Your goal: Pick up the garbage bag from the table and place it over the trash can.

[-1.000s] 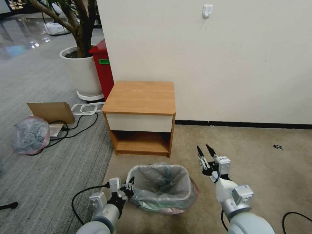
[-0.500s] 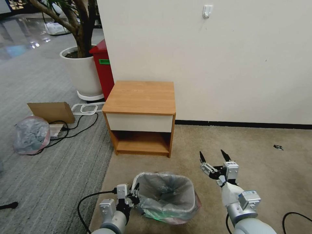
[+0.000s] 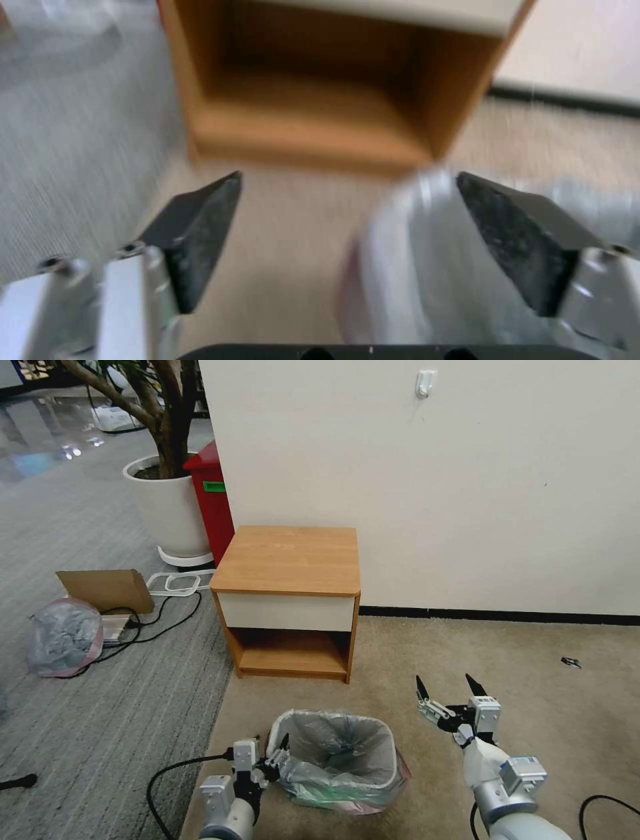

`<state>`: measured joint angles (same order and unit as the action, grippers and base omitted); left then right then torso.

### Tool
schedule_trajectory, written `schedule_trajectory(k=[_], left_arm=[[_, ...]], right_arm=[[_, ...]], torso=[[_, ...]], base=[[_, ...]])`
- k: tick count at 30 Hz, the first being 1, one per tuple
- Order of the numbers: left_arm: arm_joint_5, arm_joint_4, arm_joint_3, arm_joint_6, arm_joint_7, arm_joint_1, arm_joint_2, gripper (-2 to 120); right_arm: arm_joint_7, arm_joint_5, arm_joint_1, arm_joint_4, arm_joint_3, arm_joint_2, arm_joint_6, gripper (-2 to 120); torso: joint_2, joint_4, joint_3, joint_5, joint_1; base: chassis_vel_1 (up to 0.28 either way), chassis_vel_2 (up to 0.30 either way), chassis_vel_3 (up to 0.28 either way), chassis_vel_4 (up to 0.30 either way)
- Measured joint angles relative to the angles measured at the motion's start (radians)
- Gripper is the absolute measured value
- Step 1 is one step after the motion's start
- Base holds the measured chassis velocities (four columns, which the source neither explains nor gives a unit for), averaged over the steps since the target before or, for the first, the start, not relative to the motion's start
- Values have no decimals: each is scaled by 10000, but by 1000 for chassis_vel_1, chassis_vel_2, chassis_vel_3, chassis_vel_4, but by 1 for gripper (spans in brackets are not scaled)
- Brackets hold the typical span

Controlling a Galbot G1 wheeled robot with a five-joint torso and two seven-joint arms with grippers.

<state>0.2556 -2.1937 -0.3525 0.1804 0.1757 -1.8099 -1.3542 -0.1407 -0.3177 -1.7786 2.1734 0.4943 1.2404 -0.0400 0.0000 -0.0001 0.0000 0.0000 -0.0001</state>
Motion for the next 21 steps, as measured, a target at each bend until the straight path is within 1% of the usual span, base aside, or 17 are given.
schedule_trajectory(k=[1,2,3,5,6,7,8,9,11,13,17,21], left_arm=[[-243,-85,-127,-362,-110,-100,-5,88],[-779,-162,-394,-1036,-254,-274,-7,93],[-779,-162,-394,-1036,-254,-274,-7,93],[-1810,-272,-860,-1938,-418,-569,-16,99],[-1944,-300,-921,-2039,-439,-614,-18,99],[-2437,-482,-1204,-2404,-510,-863,-50,99],[-2597,-700,-1399,-2545,-519,-1052,-106,100],[-2597,-700,-1399,-2545,-519,-1052,-106,100],[-2602,-1066,-1662,-2627,-519,-1314,-247,100],[-2504,-1319,-1897,-2621,-521,-1469,-380,100],[-2428,-1416,-1979,-2550,-529,-1515,-432,100],[-2398,-1417,-1980,-2518,-529,-1515,-436,100]], right_arm=[[84,-67,-87,-46,74,16,-203,100],[223,-250,-247,-101,201,57,-629,100],[223,-250,-247,-101,201,57,-629,100],[410,-536,-543,-64,449,171,-1046,100],[444,-580,-603,-41,507,204,-1097,100],[569,-653,-823,50,717,359,-1328,100],[655,-642,-1010,134,882,504,-1524,100],[655,-642,-1010,134,882,504,-1524,100],[904,-611,-1354,343,1183,774,-1775,100],[1170,-565,-1696,556,1452,1093,-1827,100],[1242,-340,-1804,594,1526,1301,-1827,100],[1246,-301,-1807,597,1527,1317,-1814,100]], torso=[[1,1,0,1,0],[0,1,0,0,0],[0,1,0,0,0],[0,1,0,-1,0],[0,1,0,-1,0],[1,1,0,-1,0],[0,1,0,-1,0],[0,1,0,-1,0],[1,1,0,0,0],[0,0,0,-3,0],[0,1,0,-1,0],[0,1,0,-1,1]], base=[[0,0,0,0],[0,0,0,0],[0,0,0,0],[0,0,0,0],[0,0,0,0],[0,0,0,0],[0,0,0,0],[0,0,0,0],[0,0,0,0],[0,0,0,0],[0,0,0,0],[0,0,0,0]])
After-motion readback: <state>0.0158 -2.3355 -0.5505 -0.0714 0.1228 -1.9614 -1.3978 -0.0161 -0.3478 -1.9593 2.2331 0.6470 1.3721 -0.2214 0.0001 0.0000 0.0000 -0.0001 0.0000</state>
